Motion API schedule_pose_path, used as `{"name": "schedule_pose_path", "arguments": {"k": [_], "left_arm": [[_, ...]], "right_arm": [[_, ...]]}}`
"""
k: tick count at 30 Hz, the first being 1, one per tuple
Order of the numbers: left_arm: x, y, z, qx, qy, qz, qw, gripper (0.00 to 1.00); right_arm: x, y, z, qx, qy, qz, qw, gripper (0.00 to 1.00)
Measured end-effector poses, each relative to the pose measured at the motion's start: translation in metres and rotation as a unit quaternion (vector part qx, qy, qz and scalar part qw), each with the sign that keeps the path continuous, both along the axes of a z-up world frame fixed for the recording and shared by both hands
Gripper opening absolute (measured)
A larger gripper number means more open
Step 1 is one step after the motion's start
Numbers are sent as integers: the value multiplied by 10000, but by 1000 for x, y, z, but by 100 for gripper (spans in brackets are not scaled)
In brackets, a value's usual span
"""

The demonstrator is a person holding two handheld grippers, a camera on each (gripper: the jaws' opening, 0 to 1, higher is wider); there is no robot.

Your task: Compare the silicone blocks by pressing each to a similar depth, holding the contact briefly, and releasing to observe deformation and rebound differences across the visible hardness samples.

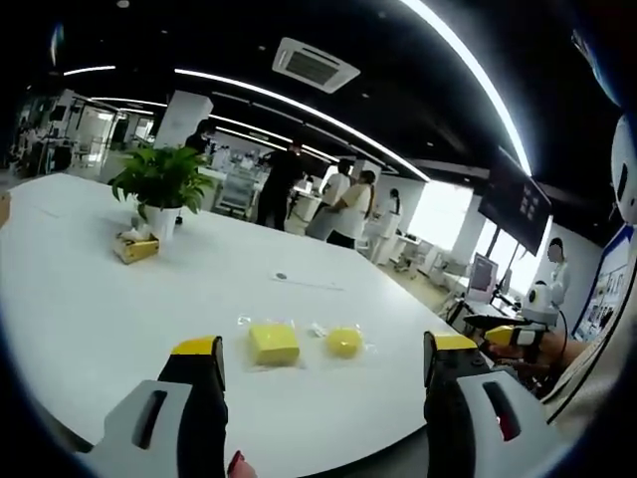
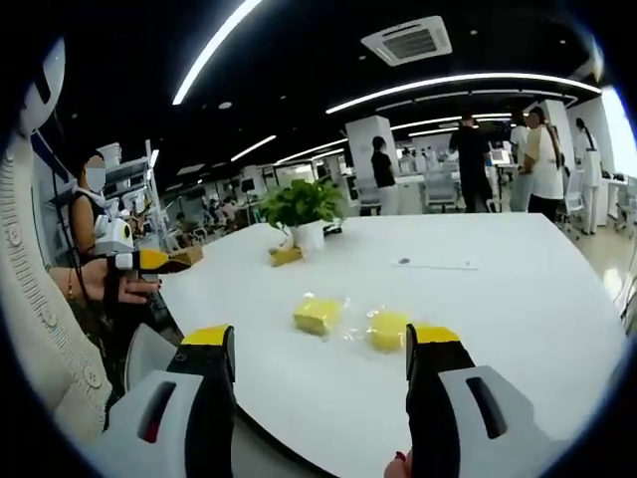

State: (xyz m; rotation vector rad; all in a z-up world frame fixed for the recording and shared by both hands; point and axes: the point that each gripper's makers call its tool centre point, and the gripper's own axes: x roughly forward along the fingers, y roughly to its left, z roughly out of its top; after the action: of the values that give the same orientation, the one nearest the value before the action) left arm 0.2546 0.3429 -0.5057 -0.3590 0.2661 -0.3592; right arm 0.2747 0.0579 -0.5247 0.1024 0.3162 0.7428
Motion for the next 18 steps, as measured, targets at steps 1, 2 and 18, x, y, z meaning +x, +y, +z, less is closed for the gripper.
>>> {"name": "schedule_pose_path", "arguments": {"k": [1,2,18], "left_arm": [[0,0,0,-4,4,2,10000,81],[0,0,-1,-4,6,12,10000,81],[2,-2,-20,-166,459,-53,9988,80]], "right_arm": [[0,0,0,-6,-4,2,10000,65],[-1,0,0,-8,-3,6,10000,65],[1,-4,-5,96,101,-83,9999,67]]}}
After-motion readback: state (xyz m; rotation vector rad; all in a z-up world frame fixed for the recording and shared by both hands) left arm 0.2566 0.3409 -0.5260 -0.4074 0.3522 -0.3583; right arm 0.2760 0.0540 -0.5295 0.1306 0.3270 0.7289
